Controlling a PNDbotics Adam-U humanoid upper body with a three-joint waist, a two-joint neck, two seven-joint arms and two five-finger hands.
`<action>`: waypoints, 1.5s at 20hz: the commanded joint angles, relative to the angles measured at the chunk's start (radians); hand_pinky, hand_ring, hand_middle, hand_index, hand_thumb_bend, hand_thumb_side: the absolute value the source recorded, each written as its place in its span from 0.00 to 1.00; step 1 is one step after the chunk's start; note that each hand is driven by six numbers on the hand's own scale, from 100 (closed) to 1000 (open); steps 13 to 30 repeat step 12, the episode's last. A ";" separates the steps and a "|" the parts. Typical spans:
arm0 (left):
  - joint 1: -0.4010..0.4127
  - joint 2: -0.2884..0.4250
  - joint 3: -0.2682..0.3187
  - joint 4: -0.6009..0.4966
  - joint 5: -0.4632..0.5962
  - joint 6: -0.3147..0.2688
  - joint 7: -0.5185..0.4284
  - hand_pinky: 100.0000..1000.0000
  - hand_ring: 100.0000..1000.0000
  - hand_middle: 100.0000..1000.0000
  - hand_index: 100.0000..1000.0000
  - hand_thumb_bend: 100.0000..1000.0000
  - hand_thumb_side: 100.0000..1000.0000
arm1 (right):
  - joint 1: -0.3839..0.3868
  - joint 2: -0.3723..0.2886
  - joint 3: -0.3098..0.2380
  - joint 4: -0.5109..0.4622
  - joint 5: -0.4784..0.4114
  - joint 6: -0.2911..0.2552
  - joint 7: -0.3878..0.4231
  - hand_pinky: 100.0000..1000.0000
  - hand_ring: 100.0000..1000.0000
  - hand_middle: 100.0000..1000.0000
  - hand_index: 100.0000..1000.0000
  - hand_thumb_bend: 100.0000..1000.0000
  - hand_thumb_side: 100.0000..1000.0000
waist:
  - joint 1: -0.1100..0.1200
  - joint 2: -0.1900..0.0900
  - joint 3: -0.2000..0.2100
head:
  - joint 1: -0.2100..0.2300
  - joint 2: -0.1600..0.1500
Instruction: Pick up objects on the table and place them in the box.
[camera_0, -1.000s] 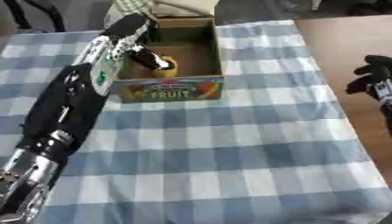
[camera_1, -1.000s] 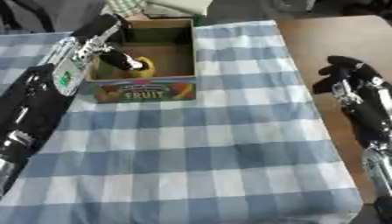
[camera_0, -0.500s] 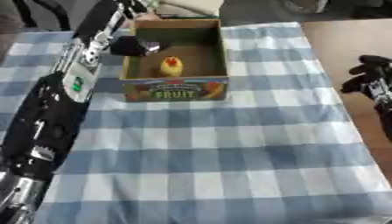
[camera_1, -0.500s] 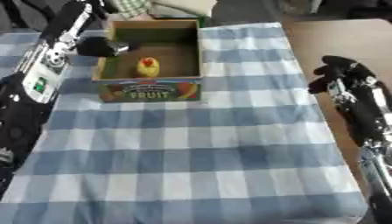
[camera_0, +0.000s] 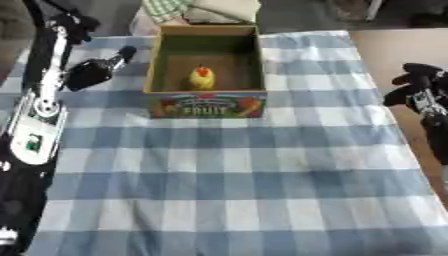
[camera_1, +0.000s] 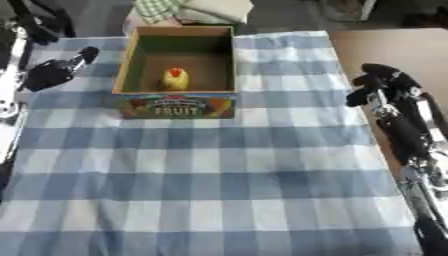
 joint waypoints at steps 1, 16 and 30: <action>0.044 0.025 0.038 -0.092 0.056 0.053 0.010 0.61 0.56 0.55 0.67 0.60 0.55 | -0.008 -0.018 -0.010 -0.010 -0.003 0.000 -0.005 0.53 0.52 0.56 0.76 0.00 0.39 | -0.001 -0.015 0.002 | -0.006 -0.011; 0.188 0.038 0.023 -0.281 0.243 0.213 0.002 0.60 0.54 0.54 0.66 0.57 0.54 | -0.005 -0.016 -0.006 -0.008 -0.004 0.000 -0.002 0.53 0.52 0.56 0.76 0.00 0.39 | -0.006 -0.018 0.004 | -0.003 -0.004; 0.188 0.038 0.023 -0.281 0.243 0.213 0.002 0.60 0.54 0.54 0.66 0.57 0.54 | -0.005 -0.016 -0.006 -0.008 -0.004 0.000 -0.002 0.53 0.52 0.56 0.76 0.00 0.39 | -0.006 -0.018 0.004 | -0.003 -0.004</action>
